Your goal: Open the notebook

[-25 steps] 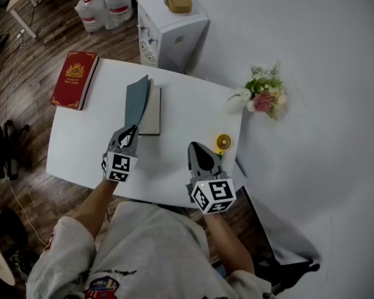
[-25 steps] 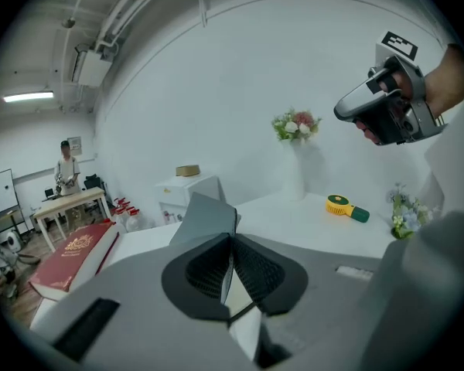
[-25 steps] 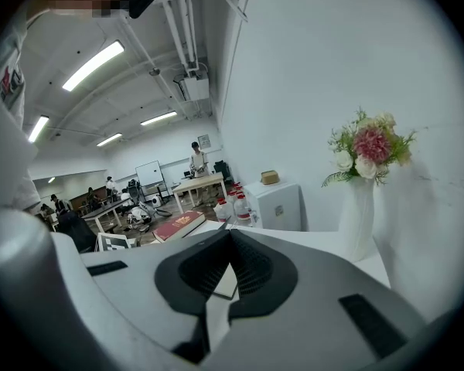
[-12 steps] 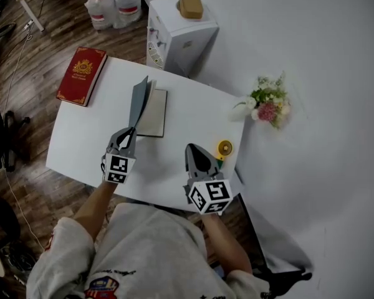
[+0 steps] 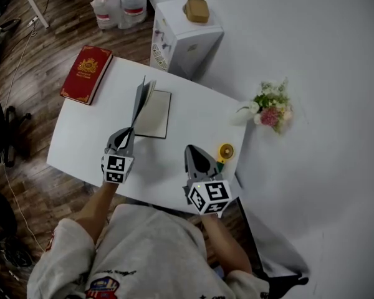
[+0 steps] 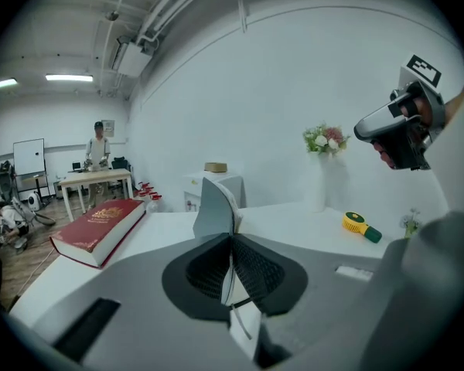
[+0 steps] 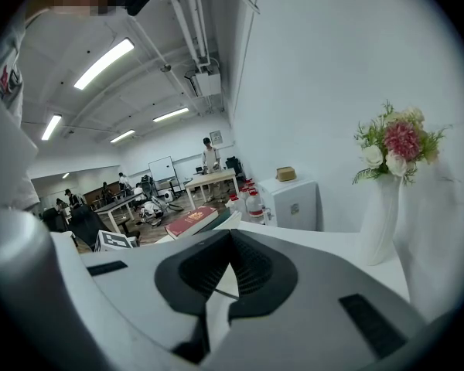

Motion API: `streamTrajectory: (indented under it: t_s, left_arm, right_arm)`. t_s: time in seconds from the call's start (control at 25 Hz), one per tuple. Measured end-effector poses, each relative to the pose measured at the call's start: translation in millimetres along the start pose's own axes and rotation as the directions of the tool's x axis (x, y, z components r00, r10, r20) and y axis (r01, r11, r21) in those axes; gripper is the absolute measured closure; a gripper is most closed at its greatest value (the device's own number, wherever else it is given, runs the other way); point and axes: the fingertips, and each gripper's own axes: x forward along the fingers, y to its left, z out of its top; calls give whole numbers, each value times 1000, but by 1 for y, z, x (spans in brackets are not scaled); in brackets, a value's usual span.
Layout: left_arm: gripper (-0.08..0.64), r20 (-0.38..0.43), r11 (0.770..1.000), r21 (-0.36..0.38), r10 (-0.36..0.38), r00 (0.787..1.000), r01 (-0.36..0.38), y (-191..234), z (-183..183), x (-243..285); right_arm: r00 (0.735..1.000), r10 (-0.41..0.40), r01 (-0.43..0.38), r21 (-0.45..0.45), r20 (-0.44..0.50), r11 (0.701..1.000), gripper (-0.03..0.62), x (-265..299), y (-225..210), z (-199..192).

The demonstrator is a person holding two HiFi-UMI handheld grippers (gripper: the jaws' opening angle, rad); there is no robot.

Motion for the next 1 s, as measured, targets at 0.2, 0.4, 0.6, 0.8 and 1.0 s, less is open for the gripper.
streamTrajectory:
  t_s: [0.2,0.4,0.6,0.8,1.0]
  left_arm:
    - [546,5,998,-54,39,999,-39,13,-3,-6]
    - [546,-3,995,-77,66,998,-66,25,-8,-11]
    - [546,-12,989,-114,90,996,-91,37,-12,-17]
    - [546,-26,978,-165,123,992,-126,50,-19,-20]
    - [546,-34,954,-257,153,988,-156,63,-27,-23]
  right_arm:
    - [1000,13,-13,-4,-10,1000,596,4,5,-3]
    - [1000,28,-29,-9,-11,1000,596,7,10,-3]
    - [999,39,-40,-11,-16,999,595,8,15,-3]
    - [999,46,-46,-14,-25,999,595,10,17,-5]
    - [998,50,-50,-18,-30,999,595,11,19,-6]
